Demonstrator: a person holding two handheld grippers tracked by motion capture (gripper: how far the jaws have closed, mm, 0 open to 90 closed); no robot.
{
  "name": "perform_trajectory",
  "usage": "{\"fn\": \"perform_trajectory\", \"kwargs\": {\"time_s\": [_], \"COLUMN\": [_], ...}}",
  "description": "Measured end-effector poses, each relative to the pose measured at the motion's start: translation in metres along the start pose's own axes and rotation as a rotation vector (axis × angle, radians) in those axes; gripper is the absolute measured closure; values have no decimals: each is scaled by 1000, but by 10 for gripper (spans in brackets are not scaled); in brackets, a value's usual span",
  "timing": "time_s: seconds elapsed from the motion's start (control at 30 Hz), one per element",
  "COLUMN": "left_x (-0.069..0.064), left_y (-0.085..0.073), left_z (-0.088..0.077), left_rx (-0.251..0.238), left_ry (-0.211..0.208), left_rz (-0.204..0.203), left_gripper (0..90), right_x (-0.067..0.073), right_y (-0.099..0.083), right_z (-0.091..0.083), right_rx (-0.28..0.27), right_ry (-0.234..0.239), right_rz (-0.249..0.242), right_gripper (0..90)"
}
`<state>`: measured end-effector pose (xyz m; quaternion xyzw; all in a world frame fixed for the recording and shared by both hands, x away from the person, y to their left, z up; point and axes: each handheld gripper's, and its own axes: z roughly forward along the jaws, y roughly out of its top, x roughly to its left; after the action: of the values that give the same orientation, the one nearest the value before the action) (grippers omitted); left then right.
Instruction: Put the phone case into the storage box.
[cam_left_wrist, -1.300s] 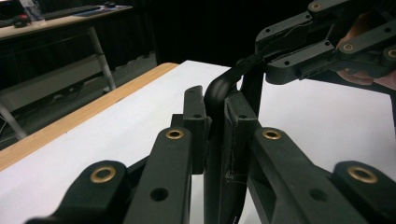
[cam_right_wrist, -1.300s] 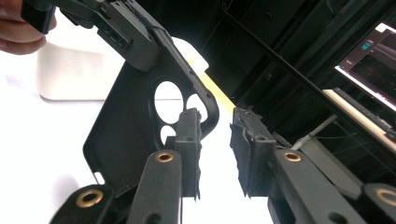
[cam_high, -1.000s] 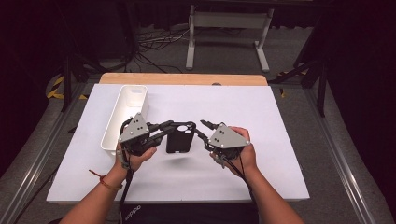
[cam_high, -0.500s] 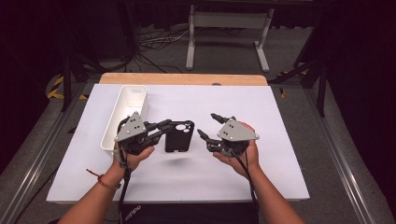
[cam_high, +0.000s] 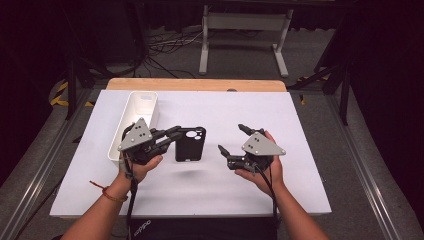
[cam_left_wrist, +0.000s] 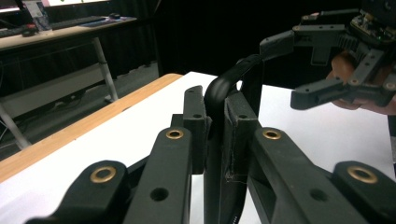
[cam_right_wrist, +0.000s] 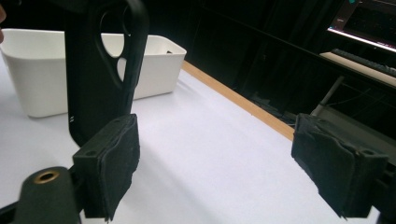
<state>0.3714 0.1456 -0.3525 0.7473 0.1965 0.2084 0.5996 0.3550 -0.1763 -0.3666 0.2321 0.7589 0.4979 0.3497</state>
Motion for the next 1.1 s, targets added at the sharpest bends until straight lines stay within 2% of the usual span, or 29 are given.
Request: {"fn": "perform_trajectory", "kwargs": {"time_s": [0.2,0.23,0.37,0.6,0.67,0.87,1.1], "left_x": [2,2,4,5,6,7,11], "left_y": [1,1,3,4,5,11,16], "left_z": [-3,-3,-5,-9,-10,-16,-26], "left_rx": [3,-10,-1,-22,-16,-28,-49], "left_ry": [0,6,2,11,10,15,34], "left_rz": [2,-1,3,-1,2,14,28], "left_gripper": [820,820,820,820,819,820,820], "right_x": [0,0,-3,-7,-8,-11,-11], "right_y": [-9,-11,-22,-36,-42,-52,-58], "right_z": [-6,-8,-16,-33,-38,-45,-48], "right_rx": [6,7,35,4,19,33,39], "right_ry": [-10,-10,-16,-40,-47,-65,-84], "right_rz": [-9,-13,-9,17,19,40,40], "right_gripper": [165,165,162,162,160,150,138]}}
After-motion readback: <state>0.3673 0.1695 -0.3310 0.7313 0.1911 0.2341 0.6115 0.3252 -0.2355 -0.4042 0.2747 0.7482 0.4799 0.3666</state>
